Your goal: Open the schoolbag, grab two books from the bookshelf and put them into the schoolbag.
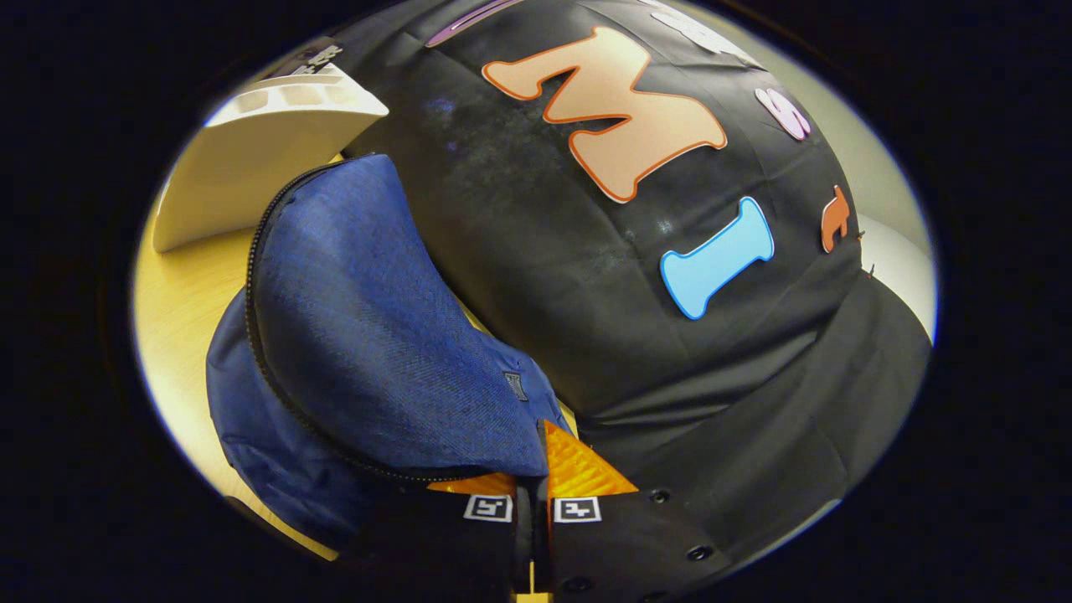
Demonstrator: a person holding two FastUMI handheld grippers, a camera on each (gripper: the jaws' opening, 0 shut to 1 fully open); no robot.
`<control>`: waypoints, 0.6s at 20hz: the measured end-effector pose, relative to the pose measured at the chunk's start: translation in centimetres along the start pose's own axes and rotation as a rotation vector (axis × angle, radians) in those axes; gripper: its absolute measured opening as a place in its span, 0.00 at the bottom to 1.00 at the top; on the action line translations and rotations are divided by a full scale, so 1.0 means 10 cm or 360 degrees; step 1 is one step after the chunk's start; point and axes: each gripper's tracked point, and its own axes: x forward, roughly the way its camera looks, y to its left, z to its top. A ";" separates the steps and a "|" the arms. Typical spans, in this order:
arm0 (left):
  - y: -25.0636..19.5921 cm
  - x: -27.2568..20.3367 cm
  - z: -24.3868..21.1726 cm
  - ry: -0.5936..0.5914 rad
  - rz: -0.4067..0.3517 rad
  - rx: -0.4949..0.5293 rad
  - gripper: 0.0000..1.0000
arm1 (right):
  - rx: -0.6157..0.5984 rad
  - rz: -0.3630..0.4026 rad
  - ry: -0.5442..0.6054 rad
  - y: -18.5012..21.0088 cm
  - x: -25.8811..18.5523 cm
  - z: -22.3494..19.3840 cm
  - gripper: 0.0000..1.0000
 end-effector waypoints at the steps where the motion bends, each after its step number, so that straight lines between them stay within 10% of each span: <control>1: 0.00 0.03 0.02 0.0015 -0.0010 -0.0006 0.94 | 0.0007 -0.0001 0.0001 -0.01 0.03 -0.01 0.02; 12: -0.04 0.15 0.18 0.0388 -0.0117 0.0145 0.75 | 0.0041 0.0015 0.0001 -0.01 0.06 -0.05 0.02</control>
